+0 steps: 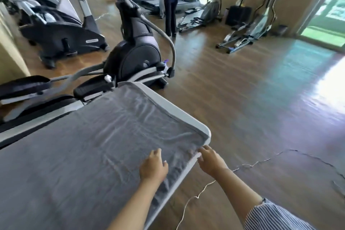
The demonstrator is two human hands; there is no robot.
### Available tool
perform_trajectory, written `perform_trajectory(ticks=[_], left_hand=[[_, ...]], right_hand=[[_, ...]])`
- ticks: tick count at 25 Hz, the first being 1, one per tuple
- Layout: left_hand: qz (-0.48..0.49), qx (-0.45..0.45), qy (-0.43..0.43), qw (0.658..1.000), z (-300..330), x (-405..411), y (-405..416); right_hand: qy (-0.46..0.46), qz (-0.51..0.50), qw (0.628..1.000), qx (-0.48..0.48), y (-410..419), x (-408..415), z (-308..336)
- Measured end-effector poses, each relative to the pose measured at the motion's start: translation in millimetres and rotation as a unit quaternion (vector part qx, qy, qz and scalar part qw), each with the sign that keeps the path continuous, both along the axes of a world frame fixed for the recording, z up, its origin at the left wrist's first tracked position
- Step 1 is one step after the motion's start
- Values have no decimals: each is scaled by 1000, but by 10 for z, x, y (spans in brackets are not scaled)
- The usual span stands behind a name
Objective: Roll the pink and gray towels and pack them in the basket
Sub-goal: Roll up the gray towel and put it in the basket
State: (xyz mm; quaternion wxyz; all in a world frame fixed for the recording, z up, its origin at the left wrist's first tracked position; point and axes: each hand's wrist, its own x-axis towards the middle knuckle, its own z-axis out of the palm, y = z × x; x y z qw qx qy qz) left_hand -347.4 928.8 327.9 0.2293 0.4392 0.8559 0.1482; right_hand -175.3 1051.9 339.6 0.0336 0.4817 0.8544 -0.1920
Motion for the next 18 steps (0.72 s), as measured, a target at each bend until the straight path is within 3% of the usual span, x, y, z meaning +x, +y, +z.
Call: perform_trajectory(ticks=[18], left_hand=[[93,-8,-23,995,-20,-597,1543]], right_hand=[[25,129,991,-41,1589,-1157,112]])
